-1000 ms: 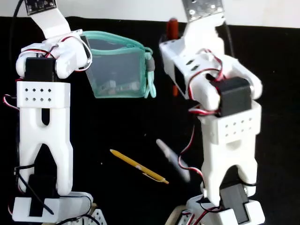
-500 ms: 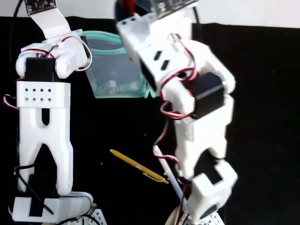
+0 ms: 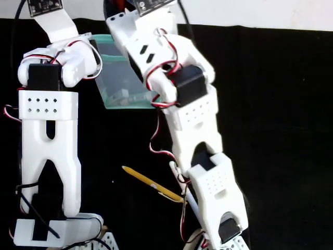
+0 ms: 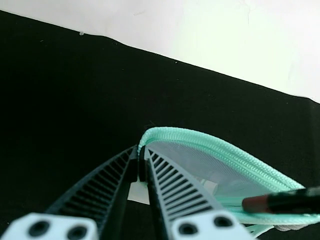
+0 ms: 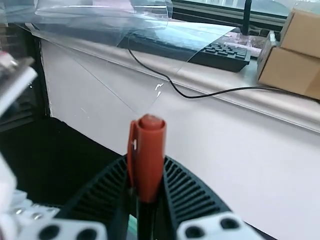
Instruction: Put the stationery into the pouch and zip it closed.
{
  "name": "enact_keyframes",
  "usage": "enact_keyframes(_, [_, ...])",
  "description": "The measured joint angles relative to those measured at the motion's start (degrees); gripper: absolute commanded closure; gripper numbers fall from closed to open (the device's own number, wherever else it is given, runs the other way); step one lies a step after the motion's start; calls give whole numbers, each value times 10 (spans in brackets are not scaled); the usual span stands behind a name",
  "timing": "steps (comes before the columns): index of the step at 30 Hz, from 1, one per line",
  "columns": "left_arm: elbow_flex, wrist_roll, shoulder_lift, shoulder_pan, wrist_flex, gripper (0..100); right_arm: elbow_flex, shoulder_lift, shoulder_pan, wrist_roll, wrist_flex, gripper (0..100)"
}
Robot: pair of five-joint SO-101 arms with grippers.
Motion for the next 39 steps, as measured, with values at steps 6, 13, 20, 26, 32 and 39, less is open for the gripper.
enact_keyframes(6, [0,0,0,4,-1,994,-4,31,0,0,1,991])
enact_keyframes(13, [0,0,0,4,-1,994,-4,43,-1,0,35,991])
enact_keyframes(20, [0,0,4,4,-2,994,-4,43,-4,0,-22,991])
enact_keyframes(26, [0,0,4,4,-2,994,-4,43,-15,0,-43,991])
enact_keyframes(32, [-4,0,4,4,-2,994,-4,43,-15,0,-6,933])
enact_keyframes(39, [-4,0,4,4,-2,994,-4,43,-15,0,48,765])
